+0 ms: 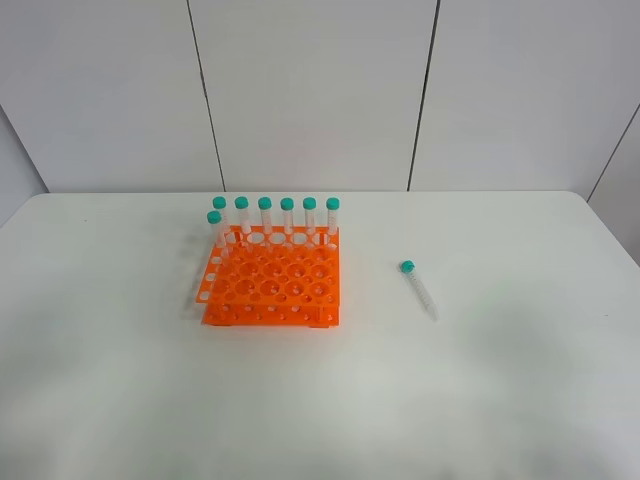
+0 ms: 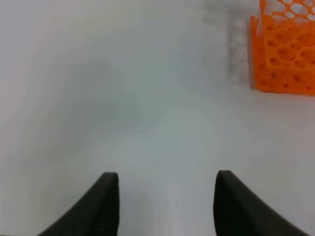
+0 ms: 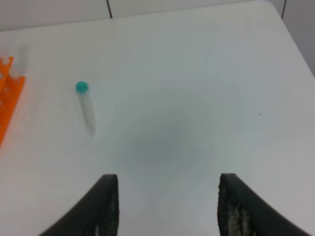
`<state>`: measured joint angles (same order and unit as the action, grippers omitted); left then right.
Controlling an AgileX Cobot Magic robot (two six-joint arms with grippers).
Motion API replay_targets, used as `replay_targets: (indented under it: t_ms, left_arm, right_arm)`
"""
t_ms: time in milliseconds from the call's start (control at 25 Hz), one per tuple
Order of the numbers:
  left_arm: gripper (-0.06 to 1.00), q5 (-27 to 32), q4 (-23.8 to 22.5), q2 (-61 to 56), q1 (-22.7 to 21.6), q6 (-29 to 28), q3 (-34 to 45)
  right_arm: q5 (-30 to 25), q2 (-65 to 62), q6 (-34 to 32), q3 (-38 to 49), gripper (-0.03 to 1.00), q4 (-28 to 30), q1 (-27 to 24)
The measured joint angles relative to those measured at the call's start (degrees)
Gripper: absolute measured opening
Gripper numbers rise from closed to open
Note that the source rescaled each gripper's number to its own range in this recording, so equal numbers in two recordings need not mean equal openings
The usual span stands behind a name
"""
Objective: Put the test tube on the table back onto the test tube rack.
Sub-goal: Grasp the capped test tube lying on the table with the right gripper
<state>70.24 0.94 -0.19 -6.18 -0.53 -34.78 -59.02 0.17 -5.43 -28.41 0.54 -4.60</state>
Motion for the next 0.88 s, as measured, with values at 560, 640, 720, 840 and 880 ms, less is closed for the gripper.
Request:
replay_targets:
  t_ms: [560, 640, 720, 840, 880]
  left_arm:
    - [0.81, 0.0, 0.0, 0.0, 0.0, 0.0, 0.0]
    - [0.81, 0.0, 0.0, 0.0, 0.0, 0.0, 0.0]
    - [0.81, 0.2, 0.0, 0.0, 0.0, 0.0, 0.0]
    - [0.81, 0.2, 0.0, 0.0, 0.0, 0.0, 0.0]
    - [0.81, 0.2, 0.0, 0.0, 0.0, 0.0, 0.0]
  right_arm:
    - [0.0, 0.0, 0.1, 0.0, 1.00, 0.0, 0.0]
    - [0.0, 0.0, 0.4, 0.0, 1.00, 0.0, 0.0]
    - [0.0, 0.0, 1.1, -0.5, 1.00, 0.0, 0.0]
    - [0.1, 0.4, 2.2, -1.7, 1.00, -0.5, 0.0]
    - [0.1, 1.2, 2.3, -2.2, 1.00, -0.5, 0.0]
